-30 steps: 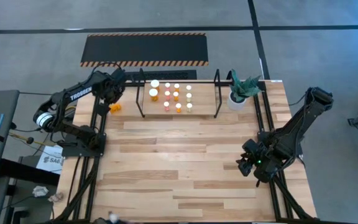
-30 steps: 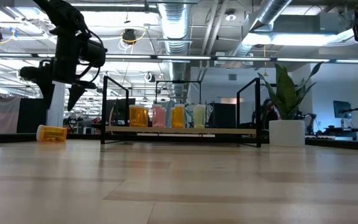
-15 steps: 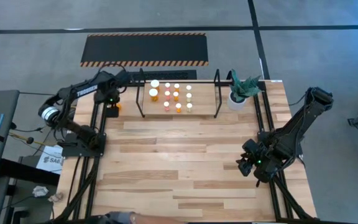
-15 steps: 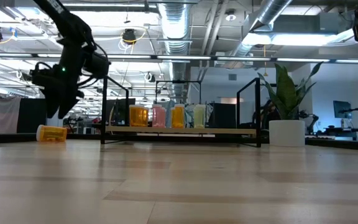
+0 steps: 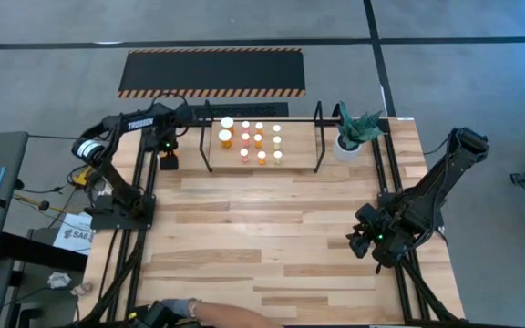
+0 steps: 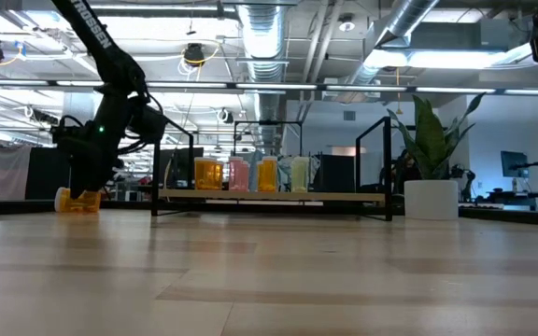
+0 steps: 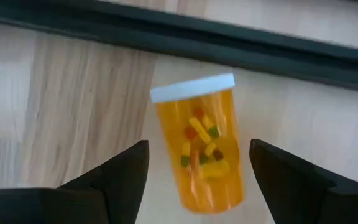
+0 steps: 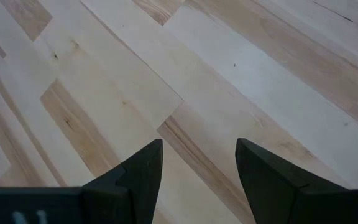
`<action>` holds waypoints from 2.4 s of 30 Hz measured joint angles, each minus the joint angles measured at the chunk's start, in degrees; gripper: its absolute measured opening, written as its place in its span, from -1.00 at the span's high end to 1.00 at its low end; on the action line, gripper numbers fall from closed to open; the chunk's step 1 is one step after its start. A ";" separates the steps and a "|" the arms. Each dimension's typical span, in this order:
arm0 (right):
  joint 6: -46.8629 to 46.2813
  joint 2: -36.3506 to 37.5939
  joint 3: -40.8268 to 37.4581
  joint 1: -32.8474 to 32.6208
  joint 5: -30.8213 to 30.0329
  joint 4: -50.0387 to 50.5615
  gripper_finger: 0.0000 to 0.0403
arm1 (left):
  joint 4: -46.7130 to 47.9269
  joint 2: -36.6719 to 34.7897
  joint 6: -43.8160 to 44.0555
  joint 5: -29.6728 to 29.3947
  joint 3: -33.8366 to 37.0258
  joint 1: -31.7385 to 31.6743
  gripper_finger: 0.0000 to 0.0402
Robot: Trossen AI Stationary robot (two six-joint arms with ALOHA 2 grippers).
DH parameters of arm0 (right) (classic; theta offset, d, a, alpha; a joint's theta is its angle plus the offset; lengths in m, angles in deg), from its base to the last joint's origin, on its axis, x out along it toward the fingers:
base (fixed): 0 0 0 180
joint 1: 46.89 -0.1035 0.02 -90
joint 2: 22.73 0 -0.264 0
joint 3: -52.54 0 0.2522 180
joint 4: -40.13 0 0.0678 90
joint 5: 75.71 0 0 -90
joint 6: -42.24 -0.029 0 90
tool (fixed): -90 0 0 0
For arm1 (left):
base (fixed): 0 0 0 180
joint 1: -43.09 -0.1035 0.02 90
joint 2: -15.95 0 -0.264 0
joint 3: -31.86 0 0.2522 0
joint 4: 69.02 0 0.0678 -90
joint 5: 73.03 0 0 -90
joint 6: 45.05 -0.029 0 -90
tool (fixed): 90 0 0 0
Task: Pick and place medicine bottles onto shelf by color
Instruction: Put the big orange pill bottle on the shelf aligned with the other big orange pill bottles
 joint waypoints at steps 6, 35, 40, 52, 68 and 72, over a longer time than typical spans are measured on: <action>0.00 0.00 0.00 0.00 0.00 0.01 -0.12 | 0.02 2.06 0.97 -1.42 0.00 0.04 -0.32; 0.00 -0.01 0.00 -0.01 0.00 0.00 -0.12 | 0.02 -2.37 -8.77 -5.93 -0.04 6.89 0.50; 0.00 0.00 0.00 0.00 0.00 0.00 -0.12 | 0.52 -5.23 -15.07 -5.53 -0.02 9.65 0.50; 0.00 -0.02 0.00 -0.02 0.00 0.00 -0.12 | 12.05 -16.31 -13.25 -5.14 -0.02 20.85 0.51; 0.00 0.00 0.00 0.00 0.00 0.00 -0.12 | 8.39 -25.31 -17.43 -9.20 -0.02 50.52 0.51; 0.00 0.00 0.00 0.00 0.00 0.01 -0.12 | 3.44 -24.34 -18.06 -15.00 -0.04 59.00 0.51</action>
